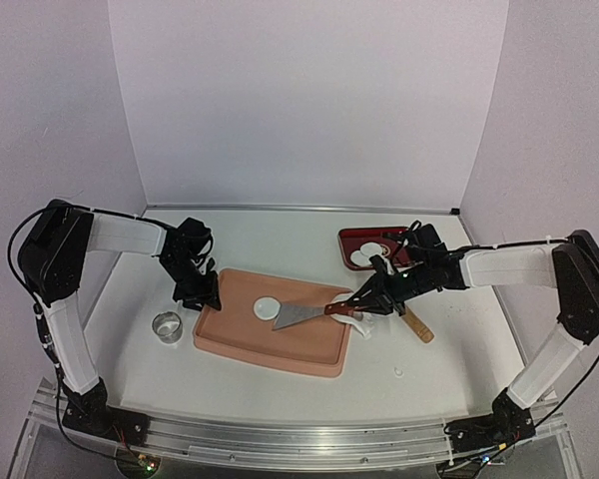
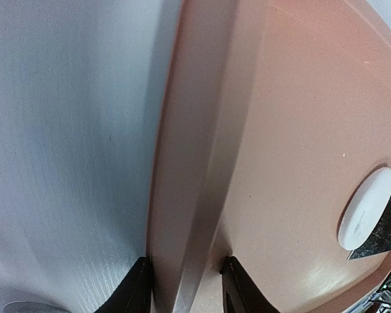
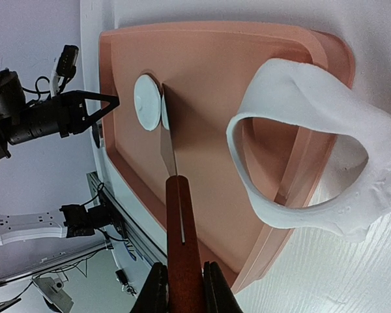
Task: Roll out the dumpling wrappers from the dough
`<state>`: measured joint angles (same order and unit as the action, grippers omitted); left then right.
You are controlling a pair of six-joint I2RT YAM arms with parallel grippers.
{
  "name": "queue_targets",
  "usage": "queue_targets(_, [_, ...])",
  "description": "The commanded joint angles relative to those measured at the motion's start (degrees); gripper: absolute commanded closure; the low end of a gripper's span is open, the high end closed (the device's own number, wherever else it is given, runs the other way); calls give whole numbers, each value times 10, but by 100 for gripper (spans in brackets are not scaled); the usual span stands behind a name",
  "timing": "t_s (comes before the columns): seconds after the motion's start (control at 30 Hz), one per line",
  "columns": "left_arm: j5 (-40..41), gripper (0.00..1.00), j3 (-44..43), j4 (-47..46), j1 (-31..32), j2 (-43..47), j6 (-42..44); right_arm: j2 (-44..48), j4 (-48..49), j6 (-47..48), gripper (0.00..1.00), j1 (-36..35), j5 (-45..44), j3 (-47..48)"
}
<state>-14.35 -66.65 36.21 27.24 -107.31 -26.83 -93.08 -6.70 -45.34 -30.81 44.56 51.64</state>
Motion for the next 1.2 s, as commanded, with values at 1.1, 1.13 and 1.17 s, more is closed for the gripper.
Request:
queue_targets(1.1, [-16,56,10,-12,14,-11,-5,-187,174,-1,100,-39,-35,38])
queue_targets(1.13, [-14,54,9,-11,14,-8,-7,-185,190,-7,100,-39,-28,35])
queue_targets(1.17, [-12,51,9,-11,14,-6,-7,-181,200,-15,100,-39,-24,34])
